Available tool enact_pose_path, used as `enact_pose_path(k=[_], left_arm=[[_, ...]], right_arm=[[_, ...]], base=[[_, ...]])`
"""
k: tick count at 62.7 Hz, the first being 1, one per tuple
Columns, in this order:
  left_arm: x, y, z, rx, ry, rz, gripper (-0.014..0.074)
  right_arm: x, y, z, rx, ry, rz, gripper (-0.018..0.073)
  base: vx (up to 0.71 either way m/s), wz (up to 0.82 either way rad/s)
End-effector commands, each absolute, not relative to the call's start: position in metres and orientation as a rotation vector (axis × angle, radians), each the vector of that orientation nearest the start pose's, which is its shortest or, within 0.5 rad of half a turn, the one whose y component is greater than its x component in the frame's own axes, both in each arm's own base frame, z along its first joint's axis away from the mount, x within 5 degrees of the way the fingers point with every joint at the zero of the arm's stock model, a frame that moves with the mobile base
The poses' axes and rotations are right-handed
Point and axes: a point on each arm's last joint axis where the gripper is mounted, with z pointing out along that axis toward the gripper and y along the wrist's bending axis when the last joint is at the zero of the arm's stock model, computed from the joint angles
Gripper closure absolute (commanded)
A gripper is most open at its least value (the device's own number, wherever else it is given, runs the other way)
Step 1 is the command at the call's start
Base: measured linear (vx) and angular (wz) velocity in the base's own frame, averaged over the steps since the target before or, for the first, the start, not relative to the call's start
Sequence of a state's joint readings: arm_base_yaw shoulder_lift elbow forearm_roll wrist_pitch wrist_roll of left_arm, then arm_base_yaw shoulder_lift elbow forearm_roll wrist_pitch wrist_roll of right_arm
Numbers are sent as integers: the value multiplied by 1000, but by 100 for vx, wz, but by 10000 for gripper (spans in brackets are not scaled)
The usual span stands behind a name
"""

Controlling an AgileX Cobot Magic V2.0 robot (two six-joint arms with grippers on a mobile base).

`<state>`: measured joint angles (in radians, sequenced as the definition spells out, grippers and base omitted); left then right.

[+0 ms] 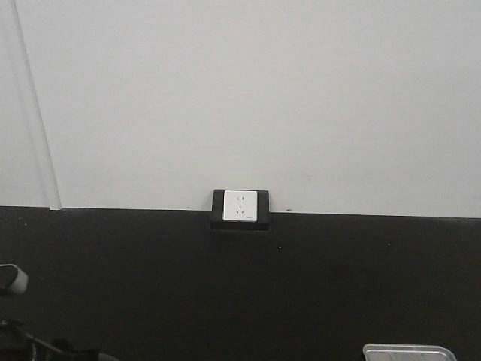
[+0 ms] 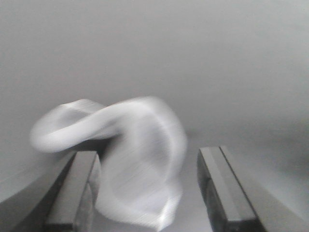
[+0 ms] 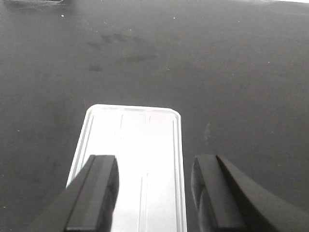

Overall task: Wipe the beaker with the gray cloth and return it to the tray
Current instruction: 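Grasp the gray cloth with the left gripper and lift it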

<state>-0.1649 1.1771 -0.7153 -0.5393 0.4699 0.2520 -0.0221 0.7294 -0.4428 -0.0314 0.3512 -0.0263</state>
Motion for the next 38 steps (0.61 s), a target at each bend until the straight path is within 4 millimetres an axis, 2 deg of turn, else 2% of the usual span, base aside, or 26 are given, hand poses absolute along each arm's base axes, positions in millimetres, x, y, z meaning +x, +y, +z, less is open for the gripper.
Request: enact_pose_path(k=[1, 9, 10, 20, 28, 38], left_arm=[[245, -68, 267, 23, 2342, -480, 52], [265, -70, 238, 7, 2399, -425, 52], [275, -70, 222, -14, 2422, -396, 52], [281, -70, 213, -28, 2430, -377, 86], [281, -70, 213, -26, 2428, -376, 201], [281, -70, 213, -25, 2429, -376, 444]], right_arm=[[149, -5, 283, -37, 2005, -73, 130], [149, -5, 283, -37, 2005, -73, 130], [149, -5, 283, -37, 2005, -73, 130], [149, -5, 283, -37, 2005, -73, 130], [149, -5, 282, -37, 2007, -73, 131], [149, -5, 282, -32, 2015, -68, 131]], base=[[0, 0], [0, 0], [0, 0], [0, 0], [0, 0], [0, 0]])
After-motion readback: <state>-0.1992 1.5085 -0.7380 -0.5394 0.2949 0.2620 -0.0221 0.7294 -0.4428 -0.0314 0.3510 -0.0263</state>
